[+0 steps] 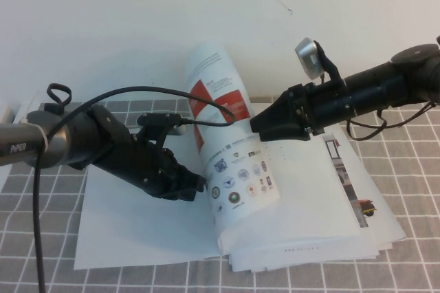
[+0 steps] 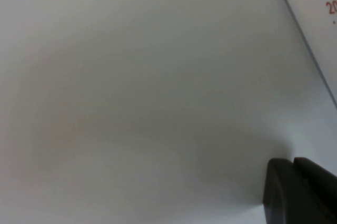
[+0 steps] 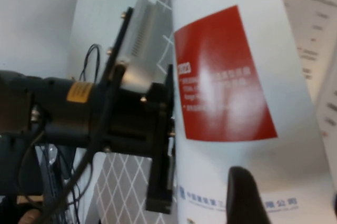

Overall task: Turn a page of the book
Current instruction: Open the closed book

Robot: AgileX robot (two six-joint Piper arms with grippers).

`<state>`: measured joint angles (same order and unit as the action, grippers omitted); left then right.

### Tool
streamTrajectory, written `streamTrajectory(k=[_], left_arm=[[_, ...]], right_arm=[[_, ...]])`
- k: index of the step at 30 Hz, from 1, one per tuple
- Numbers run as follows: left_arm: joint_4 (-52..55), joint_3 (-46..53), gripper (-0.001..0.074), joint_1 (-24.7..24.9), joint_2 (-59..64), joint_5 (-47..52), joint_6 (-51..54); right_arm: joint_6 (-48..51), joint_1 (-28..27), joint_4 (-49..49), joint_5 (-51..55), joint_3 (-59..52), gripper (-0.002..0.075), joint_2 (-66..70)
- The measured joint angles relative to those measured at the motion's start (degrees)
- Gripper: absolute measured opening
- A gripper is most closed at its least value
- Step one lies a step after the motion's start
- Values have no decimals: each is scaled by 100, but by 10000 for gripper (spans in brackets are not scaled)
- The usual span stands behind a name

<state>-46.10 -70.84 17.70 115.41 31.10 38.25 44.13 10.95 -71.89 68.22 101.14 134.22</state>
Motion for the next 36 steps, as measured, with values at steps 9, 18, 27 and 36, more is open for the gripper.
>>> streamTrajectory(k=[9, 18, 27, 36], left_arm=[[-38, 0, -4, 0, 0, 0, 146], [-254, 0, -4, 0, 17, 3, 218], [-290, 0, -4, 0, -131, -15, 311], [465, 0, -4, 22, -1254, 205, -193]], right_arm=[[151, 116, -494, 0, -10, 356, -348], [140, 353, -543, 0, -10, 356, -522], [6, 561, -611, 0, -10, 356, -522], [-39, 561, -611, 0, -10, 356, -522]])
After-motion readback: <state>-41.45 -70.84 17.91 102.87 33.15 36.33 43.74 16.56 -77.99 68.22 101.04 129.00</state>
